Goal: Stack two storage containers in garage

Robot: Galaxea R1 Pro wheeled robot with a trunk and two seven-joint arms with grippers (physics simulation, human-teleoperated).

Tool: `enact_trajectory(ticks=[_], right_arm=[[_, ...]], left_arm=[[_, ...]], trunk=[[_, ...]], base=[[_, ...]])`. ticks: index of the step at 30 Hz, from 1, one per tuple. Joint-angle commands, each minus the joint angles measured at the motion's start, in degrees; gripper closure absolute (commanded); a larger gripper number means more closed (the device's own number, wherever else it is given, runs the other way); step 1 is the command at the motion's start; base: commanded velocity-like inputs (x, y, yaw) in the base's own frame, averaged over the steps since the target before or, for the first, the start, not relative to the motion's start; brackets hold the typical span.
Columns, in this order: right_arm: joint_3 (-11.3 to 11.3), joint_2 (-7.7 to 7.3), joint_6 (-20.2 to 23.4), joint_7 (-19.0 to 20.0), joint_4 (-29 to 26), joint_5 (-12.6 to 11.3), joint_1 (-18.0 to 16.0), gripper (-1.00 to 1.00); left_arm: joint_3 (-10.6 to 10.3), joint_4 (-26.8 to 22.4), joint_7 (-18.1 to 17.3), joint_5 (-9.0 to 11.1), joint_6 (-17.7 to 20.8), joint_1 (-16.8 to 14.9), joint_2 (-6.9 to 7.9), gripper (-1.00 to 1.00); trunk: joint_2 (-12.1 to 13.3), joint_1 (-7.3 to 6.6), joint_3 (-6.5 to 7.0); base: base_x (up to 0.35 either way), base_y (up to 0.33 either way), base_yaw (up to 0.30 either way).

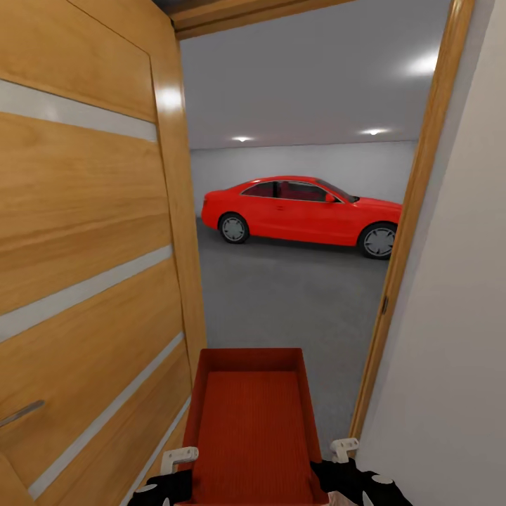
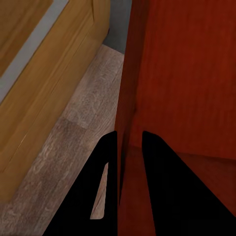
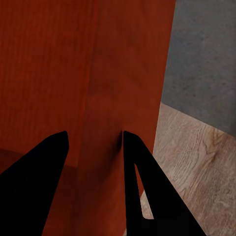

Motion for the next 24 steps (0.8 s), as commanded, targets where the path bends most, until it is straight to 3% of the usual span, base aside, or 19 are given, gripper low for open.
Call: enact_trajectory(ticks=[1, 9, 24], right_arm=[[-0.4, 0.34, 0.4, 1.6, 0.0, -0.5, 0.0, 1.0], [-0.3, 0.34, 0.4, 1.6, 0.0, -0.5, 0.0, 1.0], [-0.3, 0.34, 0.4, 1.6, 0.0, -0.5, 0.0, 1.0]], left_arm=[[0.0, -0.2, 0.4, -1.0, -1.9, 0.0, -0.08, 1.0], [0.0, -0.2, 0.4, -1.0, -1.9, 0.0, -0.08, 1.0], [0.0, -0.2, 0.4, -1.0, -1.9, 0.0, -0.16, 1.0]], trunk=[[-0.1, 0.01, -0.1], [-0.1, 0.01, -0.1], [-0.1, 0.01, -0.1]], base=[[0.0, 0.0, 0.0], [0.0, 0.0, -0.028], [0.0, 0.0, -0.261]])
